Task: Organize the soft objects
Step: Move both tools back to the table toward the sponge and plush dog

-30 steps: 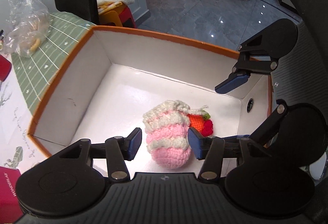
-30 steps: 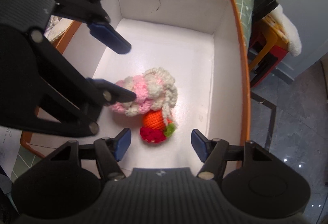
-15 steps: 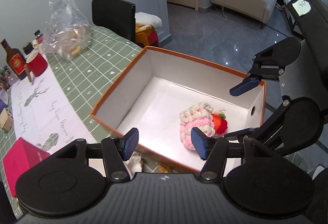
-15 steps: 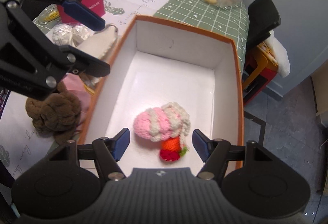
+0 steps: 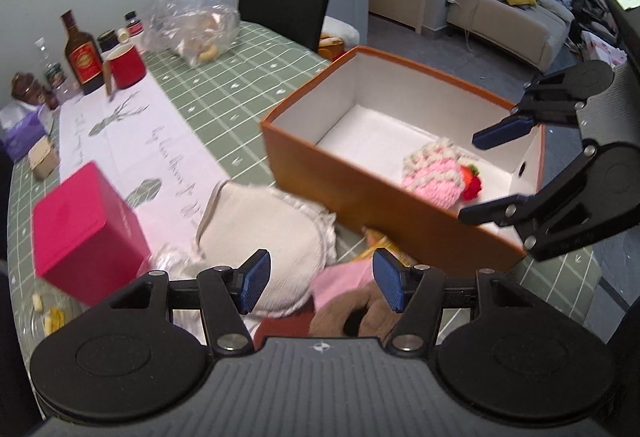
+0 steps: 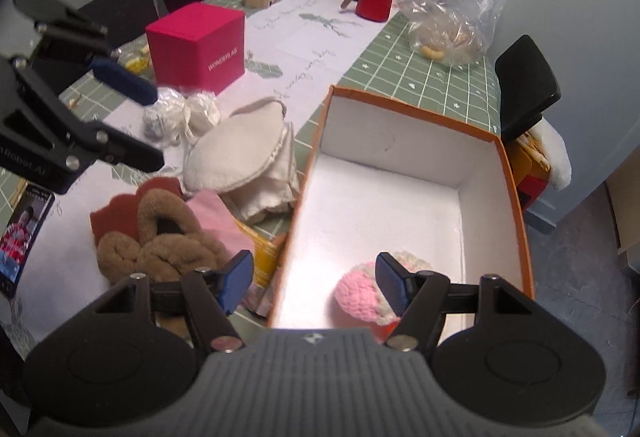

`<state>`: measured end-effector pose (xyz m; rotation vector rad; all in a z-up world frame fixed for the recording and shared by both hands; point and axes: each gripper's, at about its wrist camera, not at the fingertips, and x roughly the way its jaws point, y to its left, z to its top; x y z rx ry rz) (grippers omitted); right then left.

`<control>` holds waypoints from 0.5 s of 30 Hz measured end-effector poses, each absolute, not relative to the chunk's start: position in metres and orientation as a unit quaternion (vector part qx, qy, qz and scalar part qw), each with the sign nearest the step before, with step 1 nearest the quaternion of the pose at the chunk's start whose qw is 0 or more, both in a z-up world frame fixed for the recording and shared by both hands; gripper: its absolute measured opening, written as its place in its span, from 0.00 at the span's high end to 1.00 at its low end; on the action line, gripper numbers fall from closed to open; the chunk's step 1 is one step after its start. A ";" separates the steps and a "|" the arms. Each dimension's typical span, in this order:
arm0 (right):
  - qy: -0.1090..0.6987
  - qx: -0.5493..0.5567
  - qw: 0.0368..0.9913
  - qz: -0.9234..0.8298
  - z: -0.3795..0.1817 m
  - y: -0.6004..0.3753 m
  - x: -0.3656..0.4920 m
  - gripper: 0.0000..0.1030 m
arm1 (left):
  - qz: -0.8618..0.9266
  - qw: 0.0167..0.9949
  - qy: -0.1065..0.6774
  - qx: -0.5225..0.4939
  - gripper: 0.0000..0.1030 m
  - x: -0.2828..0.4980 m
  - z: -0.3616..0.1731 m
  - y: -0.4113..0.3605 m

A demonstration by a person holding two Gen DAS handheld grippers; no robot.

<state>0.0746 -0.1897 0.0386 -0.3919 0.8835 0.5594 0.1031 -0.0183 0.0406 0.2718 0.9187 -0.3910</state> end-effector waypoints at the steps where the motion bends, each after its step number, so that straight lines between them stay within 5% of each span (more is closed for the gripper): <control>1: 0.414 -0.181 0.852 0.266 0.037 -0.187 0.072 0.35 | -0.183 0.870 0.439 0.126 0.33 0.099 0.037 -0.012; 10: 0.375 -0.149 0.870 0.283 0.008 -0.165 0.040 0.35 | -0.190 0.872 0.436 0.117 0.32 0.063 0.007 0.032; 15: 0.350 -0.162 0.879 0.280 -0.006 -0.148 0.024 0.27 | -0.174 0.875 0.441 0.098 0.31 0.060 -0.018 0.047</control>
